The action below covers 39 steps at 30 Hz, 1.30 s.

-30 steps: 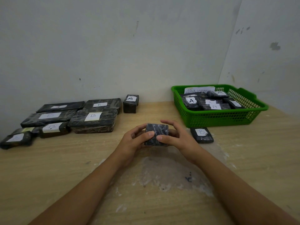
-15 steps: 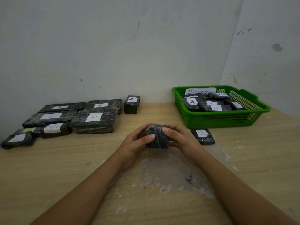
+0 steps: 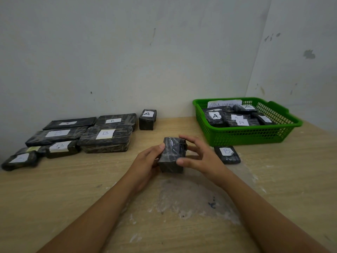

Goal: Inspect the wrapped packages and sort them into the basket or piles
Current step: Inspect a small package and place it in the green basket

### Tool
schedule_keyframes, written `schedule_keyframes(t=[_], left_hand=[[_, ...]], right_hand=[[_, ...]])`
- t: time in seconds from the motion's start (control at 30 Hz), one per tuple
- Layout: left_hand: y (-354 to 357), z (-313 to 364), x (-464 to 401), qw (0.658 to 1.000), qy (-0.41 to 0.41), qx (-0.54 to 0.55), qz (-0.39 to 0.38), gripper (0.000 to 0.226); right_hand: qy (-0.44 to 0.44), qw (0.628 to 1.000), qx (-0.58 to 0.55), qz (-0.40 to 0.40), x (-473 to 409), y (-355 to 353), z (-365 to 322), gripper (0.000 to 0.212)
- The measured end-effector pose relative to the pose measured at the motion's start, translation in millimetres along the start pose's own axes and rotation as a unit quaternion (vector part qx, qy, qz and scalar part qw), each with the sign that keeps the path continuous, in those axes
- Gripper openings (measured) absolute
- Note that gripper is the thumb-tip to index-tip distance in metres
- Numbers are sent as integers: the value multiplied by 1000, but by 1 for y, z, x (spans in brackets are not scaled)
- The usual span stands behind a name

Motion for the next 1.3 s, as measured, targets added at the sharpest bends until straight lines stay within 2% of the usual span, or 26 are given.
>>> schedule_keyframes(t=[0.1,0.17,0.37,0.5,0.7,0.8,0.87,1.0,1.3], left_hand=[[1,5,-1,999,36,-9,-4,51],[4,10,0,998,57,-3,-10,53],[10,14,4,997,69,-13,-39,53],[12,13,5,998,45,3,-37,52],[-1,7,4,999,26,17,15,51],[-4,6,2,999,37,28,11,65],[-2,9,2,998,57,37,-5,64],[1,13,4,996,83,36,-14,54],[14,13,10,994,65,79,-39,53]], right_hand=[[27,996,-77,25,1,0,1,57],[52,991,-110,52,2,-1,4,52],[32,990,-109,87,2,-9,2,32],[-24,993,-89,76,3,-8,-12,35],[-99,995,18,-12,7,13,-22,50],[-51,998,-38,-12,5,12,-14,72],[4,996,-82,15,3,10,-6,77],[104,987,-121,1,6,18,8,55],[89,981,-167,43,5,11,5,56]])
Point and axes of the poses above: each hand's wrist, its own x-axis away from the middle knuckle, its own y-axis out of the palm, z = x × y, the point moved 10 cm from there along -x, towards the middle knuckle, and after that the axes turned 6 degrees about -x, right-handed, at the moved point
